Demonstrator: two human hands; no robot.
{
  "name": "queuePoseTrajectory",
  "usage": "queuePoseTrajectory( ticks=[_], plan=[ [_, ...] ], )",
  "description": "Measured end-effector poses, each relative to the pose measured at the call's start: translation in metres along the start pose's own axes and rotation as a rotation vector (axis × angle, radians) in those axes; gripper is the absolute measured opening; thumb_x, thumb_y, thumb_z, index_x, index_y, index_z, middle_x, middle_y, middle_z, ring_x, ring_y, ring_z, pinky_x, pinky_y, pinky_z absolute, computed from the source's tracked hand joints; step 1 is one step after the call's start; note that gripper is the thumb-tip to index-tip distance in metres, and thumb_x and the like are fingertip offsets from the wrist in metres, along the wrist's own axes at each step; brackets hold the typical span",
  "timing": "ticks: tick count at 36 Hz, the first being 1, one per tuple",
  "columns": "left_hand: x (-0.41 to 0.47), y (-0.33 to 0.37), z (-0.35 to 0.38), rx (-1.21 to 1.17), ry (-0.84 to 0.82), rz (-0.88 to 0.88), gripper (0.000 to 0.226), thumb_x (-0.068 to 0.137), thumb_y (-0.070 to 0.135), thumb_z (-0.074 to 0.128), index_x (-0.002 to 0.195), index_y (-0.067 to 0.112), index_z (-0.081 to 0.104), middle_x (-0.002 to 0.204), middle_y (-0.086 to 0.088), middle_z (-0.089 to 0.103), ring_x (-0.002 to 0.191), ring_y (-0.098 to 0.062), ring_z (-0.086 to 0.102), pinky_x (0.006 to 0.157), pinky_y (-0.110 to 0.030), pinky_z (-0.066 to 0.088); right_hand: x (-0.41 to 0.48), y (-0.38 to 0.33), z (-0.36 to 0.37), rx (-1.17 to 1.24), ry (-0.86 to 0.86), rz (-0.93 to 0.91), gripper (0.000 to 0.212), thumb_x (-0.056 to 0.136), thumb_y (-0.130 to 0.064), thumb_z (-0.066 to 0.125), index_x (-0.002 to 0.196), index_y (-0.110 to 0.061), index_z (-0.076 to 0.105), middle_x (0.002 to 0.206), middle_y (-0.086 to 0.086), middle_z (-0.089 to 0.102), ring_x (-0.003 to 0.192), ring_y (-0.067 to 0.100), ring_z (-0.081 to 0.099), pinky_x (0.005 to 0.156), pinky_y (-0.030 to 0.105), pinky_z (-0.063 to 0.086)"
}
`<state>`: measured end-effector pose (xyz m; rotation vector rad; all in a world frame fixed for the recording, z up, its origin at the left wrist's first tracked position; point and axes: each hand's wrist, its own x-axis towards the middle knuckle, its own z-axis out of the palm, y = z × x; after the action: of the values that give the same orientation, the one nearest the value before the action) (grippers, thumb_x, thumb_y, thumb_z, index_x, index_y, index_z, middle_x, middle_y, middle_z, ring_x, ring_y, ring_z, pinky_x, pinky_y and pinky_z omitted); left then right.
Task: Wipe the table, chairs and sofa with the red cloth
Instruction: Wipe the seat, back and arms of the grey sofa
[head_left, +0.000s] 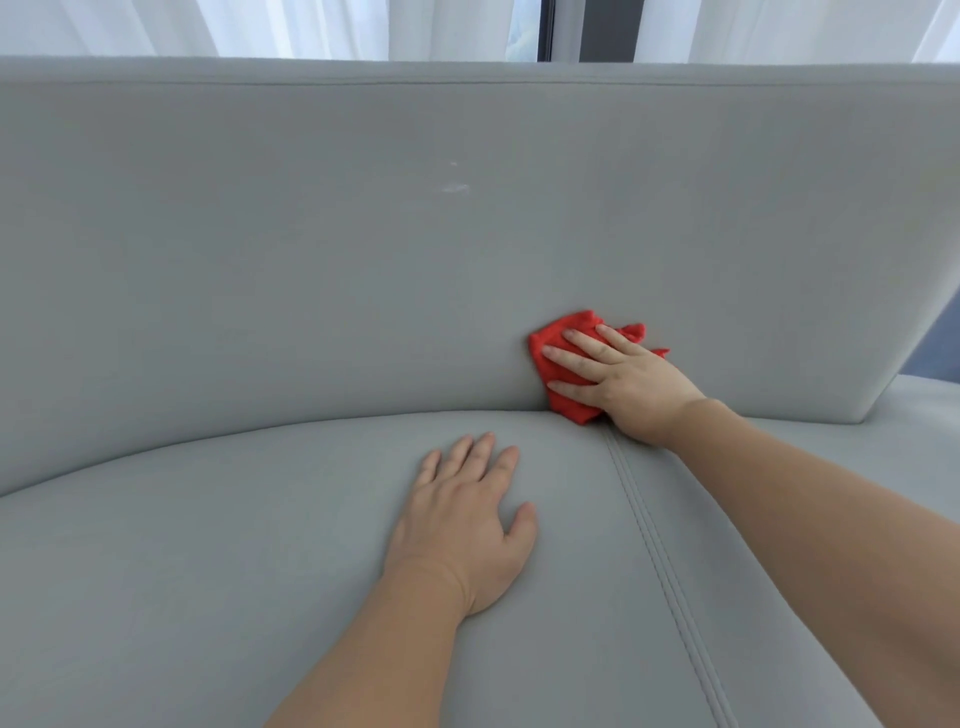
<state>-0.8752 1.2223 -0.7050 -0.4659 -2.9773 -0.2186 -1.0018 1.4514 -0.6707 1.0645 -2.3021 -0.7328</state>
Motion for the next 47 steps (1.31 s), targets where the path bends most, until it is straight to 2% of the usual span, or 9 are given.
queuePoseTrajectory(
  ticks=[6,10,14,19,25,31,37,41,47],
  plan=[
    [0.001,-0.001,0.002,0.001,0.012,0.004,0.086,0.071,0.058,-0.004,0.151,0.031,0.013,0.16,0.006,0.008,0.145,-0.012,0.003,0.118,-0.036,0.0,0.004,0.002,-0.001,-0.027,0.047,0.039,0.051,0.067,-0.014,0.071,0.118,-0.02,0.069,0.145,0.01,0.047,0.131,0.036,0.047,0.114,0.052,0.022],
    [0.001,-0.001,0.002,-0.017,0.008,-0.001,0.082,0.074,0.058,0.001,0.151,0.03,0.013,0.16,0.005,0.008,0.145,-0.013,0.003,0.118,-0.036,-0.001,0.019,0.021,-0.016,-0.056,0.092,0.043,0.054,0.068,-0.01,0.056,0.121,-0.018,0.067,0.147,0.012,0.044,0.131,0.038,0.045,0.112,0.05,0.016],
    [0.001,-0.002,0.0,-0.015,-0.015,0.005,0.083,0.074,0.057,0.0,0.151,0.029,0.011,0.16,0.005,0.006,0.145,-0.013,0.001,0.118,-0.037,-0.003,0.037,0.04,-0.044,-0.042,0.167,0.079,0.061,0.066,-0.002,0.065,0.125,-0.017,0.064,0.148,0.013,0.042,0.133,0.04,0.042,0.111,0.054,0.026],
    [0.001,-0.001,-0.001,-0.013,-0.03,0.004,0.085,0.073,0.058,-0.003,0.151,0.028,0.01,0.16,0.004,0.005,0.146,-0.014,0.0,0.118,-0.038,-0.003,0.065,0.066,-0.085,-0.007,0.263,0.162,0.065,0.068,0.0,0.068,0.131,-0.015,0.059,0.15,0.017,0.038,0.135,0.044,0.037,0.111,0.058,0.022],
    [0.001,-0.001,0.0,-0.012,-0.038,-0.001,0.083,0.075,0.057,0.0,0.151,0.028,0.009,0.16,0.004,0.004,0.146,-0.014,0.0,0.118,-0.038,-0.004,0.09,0.086,-0.121,0.08,0.319,0.297,0.064,0.077,-0.006,0.064,0.138,-0.018,0.05,0.156,0.015,0.026,0.141,0.044,0.024,0.115,0.055,0.012],
    [0.001,-0.002,-0.004,-0.009,-0.071,-0.01,0.076,0.082,0.057,0.004,0.151,0.028,0.01,0.16,0.004,0.004,0.146,-0.015,0.0,0.118,-0.038,-0.003,0.1,0.077,-0.131,0.314,0.302,0.423,0.07,0.077,0.0,0.056,0.142,-0.024,0.047,0.16,0.007,0.017,0.146,0.038,0.01,0.118,0.052,0.002],
    [-0.009,-0.004,-0.034,-0.163,-0.171,0.007,0.065,0.096,0.049,0.032,0.152,0.021,0.015,0.16,-0.001,0.003,0.146,-0.014,0.0,0.117,-0.03,-0.004,0.097,0.088,-0.147,0.35,0.15,0.392,0.068,0.086,-0.004,0.055,0.147,-0.029,0.038,0.162,0.003,0.007,0.148,0.031,0.004,0.119,0.044,-0.001],
    [-0.035,-0.037,-0.058,-0.062,-0.102,0.156,0.067,0.09,0.054,0.024,0.15,0.025,0.02,0.16,0.002,0.008,0.145,-0.012,0.005,0.113,-0.024,-0.008,0.098,0.085,-0.143,0.346,0.155,0.402,0.07,0.085,-0.002,0.057,0.146,-0.028,0.038,0.162,0.003,0.009,0.148,0.033,0.004,0.119,0.047,-0.001],
    [-0.076,-0.128,-0.064,0.034,-0.171,0.002,0.093,0.067,0.067,-0.005,0.151,0.033,0.013,0.159,0.011,0.003,0.145,-0.007,-0.001,0.111,-0.023,-0.012,0.098,0.084,-0.132,0.321,0.219,0.405,0.074,0.077,0.004,0.064,0.143,-0.022,0.045,0.16,0.007,0.017,0.146,0.038,0.011,0.117,0.053,0.003]
  ],
)
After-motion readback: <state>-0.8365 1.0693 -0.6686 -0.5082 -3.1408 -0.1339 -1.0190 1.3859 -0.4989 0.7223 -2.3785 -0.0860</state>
